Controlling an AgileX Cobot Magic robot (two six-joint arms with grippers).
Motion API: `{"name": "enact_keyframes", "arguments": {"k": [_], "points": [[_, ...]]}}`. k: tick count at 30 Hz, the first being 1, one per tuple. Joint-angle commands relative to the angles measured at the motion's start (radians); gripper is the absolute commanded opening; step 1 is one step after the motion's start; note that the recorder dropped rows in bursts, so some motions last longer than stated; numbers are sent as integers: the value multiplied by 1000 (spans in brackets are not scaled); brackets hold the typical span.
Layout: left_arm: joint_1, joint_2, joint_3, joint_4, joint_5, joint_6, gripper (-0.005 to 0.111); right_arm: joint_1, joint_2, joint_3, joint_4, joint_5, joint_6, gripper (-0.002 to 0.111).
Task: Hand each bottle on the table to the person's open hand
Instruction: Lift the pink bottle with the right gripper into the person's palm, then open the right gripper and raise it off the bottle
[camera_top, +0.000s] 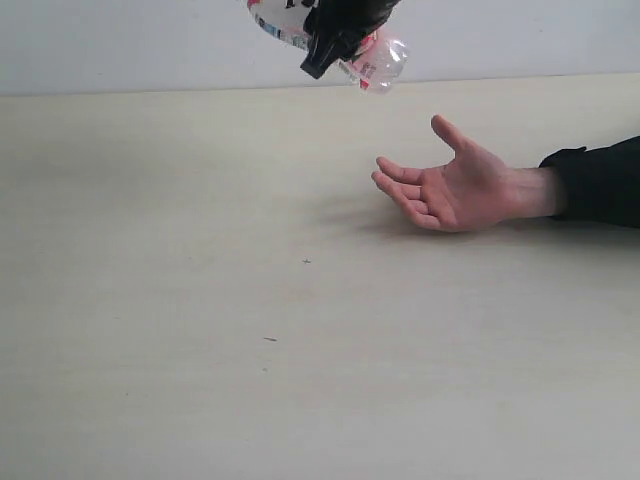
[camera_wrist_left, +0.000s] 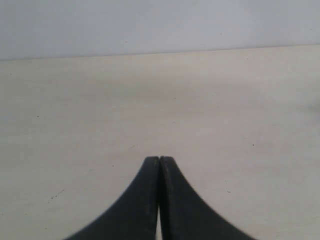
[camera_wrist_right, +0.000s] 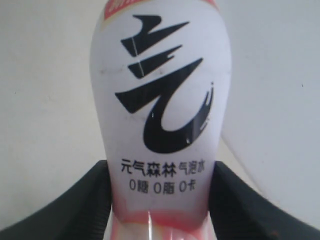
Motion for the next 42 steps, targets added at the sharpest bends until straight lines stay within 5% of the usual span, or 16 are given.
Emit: {"name": "enact_keyframes", "arguments": {"k": [1, 7, 13, 25, 37, 42], "points": [[2, -5, 3, 1, -5, -2, 3, 0, -46, -6, -66, 125, 201, 0], [2, -5, 3, 1, -5, -2, 3, 0, -52, -23, -282, 376, 442, 0], [2, -5, 3, 1, -5, -2, 3, -30, -40, -21, -178, 527, 489, 0], [2, -5, 3, 1, -5, -2, 3, -90, 23, 66, -60, 504, 792, 0], [2, -5, 3, 1, -5, -2, 3, -88, 116, 69, -112, 473, 890, 0], [2, -5, 3, 1, -5, -2, 3, -88, 123, 66, -176, 488, 914, 20]]}}
